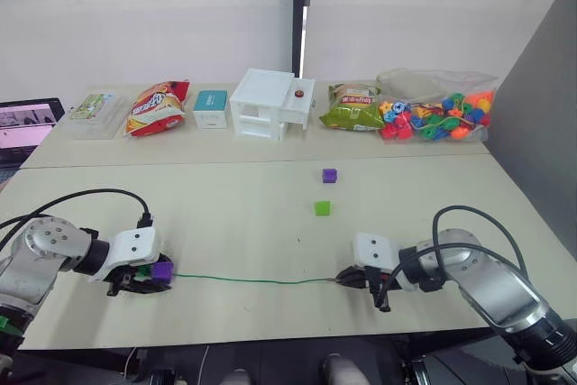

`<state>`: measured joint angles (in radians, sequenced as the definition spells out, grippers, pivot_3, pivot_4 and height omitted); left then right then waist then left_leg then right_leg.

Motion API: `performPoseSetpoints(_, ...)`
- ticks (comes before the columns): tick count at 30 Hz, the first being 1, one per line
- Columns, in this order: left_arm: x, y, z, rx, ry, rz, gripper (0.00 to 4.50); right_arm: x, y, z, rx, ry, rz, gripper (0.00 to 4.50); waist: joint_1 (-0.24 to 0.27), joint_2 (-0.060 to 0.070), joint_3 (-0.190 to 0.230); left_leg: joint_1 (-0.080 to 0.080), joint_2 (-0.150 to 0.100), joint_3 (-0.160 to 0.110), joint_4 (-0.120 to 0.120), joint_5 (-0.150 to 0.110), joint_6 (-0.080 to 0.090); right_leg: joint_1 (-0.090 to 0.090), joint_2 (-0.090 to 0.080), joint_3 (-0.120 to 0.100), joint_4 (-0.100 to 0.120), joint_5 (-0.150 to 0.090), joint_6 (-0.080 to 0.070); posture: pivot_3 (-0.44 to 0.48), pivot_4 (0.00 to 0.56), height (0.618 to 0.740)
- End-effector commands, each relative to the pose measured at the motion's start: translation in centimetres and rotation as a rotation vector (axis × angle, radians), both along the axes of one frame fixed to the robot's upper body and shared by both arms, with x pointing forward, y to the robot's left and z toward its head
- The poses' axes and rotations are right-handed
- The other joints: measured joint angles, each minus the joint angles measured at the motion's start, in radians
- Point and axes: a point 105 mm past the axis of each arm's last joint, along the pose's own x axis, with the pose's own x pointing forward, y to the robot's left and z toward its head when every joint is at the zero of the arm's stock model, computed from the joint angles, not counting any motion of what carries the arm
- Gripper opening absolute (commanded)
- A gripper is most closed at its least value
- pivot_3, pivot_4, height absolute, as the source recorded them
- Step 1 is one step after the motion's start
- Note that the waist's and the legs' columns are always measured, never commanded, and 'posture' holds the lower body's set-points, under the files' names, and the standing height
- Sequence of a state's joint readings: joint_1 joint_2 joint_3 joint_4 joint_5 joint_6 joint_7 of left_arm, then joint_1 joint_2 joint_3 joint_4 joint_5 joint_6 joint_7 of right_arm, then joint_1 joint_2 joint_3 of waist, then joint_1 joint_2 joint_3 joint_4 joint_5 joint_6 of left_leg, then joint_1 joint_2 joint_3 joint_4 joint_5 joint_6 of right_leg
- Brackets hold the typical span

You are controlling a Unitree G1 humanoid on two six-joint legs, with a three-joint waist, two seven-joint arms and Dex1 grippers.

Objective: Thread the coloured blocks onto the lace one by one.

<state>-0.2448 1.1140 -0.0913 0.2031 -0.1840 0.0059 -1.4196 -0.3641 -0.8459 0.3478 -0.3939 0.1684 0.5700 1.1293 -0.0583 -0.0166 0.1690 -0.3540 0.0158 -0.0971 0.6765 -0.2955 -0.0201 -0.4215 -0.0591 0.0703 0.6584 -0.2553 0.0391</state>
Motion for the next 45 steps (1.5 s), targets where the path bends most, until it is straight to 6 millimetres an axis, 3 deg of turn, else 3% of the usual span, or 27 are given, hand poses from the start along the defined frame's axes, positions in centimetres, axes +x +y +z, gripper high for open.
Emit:
performPoseSetpoints(1,0.5,-0.3,1.3,-0.048,-0.054,0.003,3.88,0.1,0.5,0.6,0.008,-0.035,0.03,0.0,0.003,0.0,0.0,0.0,0.0,0.0,0.0,0.0,0.0,0.0,0.0,0.0,0.0,0.0,0.0,0.0,0.15,0.74)
performPoseSetpoints(3,0.9,-1.3,2.6,-0.094,-0.08,-0.014,4.48,0.1,0.6,0.6,0.008,-0.035,0.032,0.0,0.007,-0.001,0.0,-0.001,0.0,0.0,0.001,0.0,0.0,0.0,0.0,0.0,0.0,0.0,0.0,0.0,0.15,0.74)
performPoseSetpoints(6,0.9,-3.3,4.3,-0.168,-0.079,-0.047,4.48,0.2,0.8,0.7,0.007,-0.035,0.034,0.0,0.015,-0.001,0.001,-0.002,0.0,0.0,0.001,0.0,0.0,0.0,0.0,0.0,0.0,0.0,0.0,0.0,0.15,0.74)
performPoseSetpoints(8,0.1,-7.2,5.4,-0.285,-0.045,-0.114,4.48,0.2,1.1,0.6,0.005,-0.034,0.037,0.0,0.018,-0.001,0.001,-0.002,-0.001,0.0,0.001,0.0,0.0,0.0,-0.001,0.0,0.0,0.0,0.0,0.0,0.15,0.74)
performPoseSetpoints(13,-1.7,-12.9,3.6,-0.383,0.003,-0.188,4.48,0.3,1.8,0.6,-0.005,-0.031,0.041,0.0,0.015,-0.001,0.001,-0.002,-0.001,0.0,0.002,0.0,0.0,0.0,-0.001,0.0,0.0,0.0,0.0,0.0,0.15,0.74)
performPoseSetpoints(18,-0.3,-19.2,1.8,-0.48,-0.049,-0.196,4.48,0.4,2.1,0.7,-0.008,-0.025,0.034,0.0,0.02,-0.002,0.001,-0.003,-0.001,-0.001,0.003,0.0,0.0,0.001,-0.001,0.0,0.0,0.0,0.0,0.0,0.15,0.74)
performPoseSetpoints(24,0.9,-23.4,0.9,-0.5,-0.051,-0.218,4.48,0.3,1.8,0.7,-0.031,-0.021,0.031,0.0,0.022,-0.002,0.0,-0.003,-0.002,-0.001,0.004,0.0,0.0,0.001,-0.001,0.0,0.0,0.0,0.0,0.0,0.15,0.74)
performPoseSetpoints(30,0.8,-23.7,0.4,-0.451,-0.044,-0.254,4.48,0.2,1.6,0.8,-0.035,-0.023,0.02,0.0,0.016,-0.002,0.0,-0.002,-0.002,-0.001,0.003,0.0,0.0,0.0,-0.001,0.0,0.0,0.0,0.0,0.0,0.15,0.74)
performPoseSetpoints(31,0.7,-23.9,0.5,-0.452,-0.044,-0.26,3.92,0.2,1.6,0.8,-0.035,-0.023,0.018,0.0,0.017,-0.002,0.0,-0.003,-0.002,-0.001,0.003,0.0,0.0,0.0,-0.001,0.0,0.0,0.0,0.0,0.0,0.15,0.74)
performPoseSetpoints(42,0.6,-24.3,0.5,-0.451,-0.026,-0.273,0.29,0.4,1.7,0.9,-0.03,-0.025,0.009,0.0,0.021,-0.002,0.0,-0.003,-0.002,-0.001,0.004,0.0,0.0,0.001,-0.001,0.0,-0.001,0.0,0.0,0.0,0.15,0.74)
performPoseSetpoints(43,0.6,-24.3,0.5,-0.451,-0.027,-0.273,0.04,0.4,1.7,0.9,-0.029,-0.025,0.008,0.0,0.021,-0.002,0.0,-0.003,-0.002,-0.001,0.004,0.0,0.0,0.001,-0.001,0.0,-0.001,0.0,0.0,0.0,0.15,0.74)
performPoseSetpoints(45,0.5,-24.4,0.4,-0.447,-0.021,-0.276,0.04,0.4,1.8,0.9,-0.027,-0.027,0.008,0.0,0.021,-0.002,0.0,-0.003,-0.002,-0.001,0.004,0.0,0.0,0.001,-0.001,0.0,-0.001,0.0,0.0,0.0,0.15,0.74)
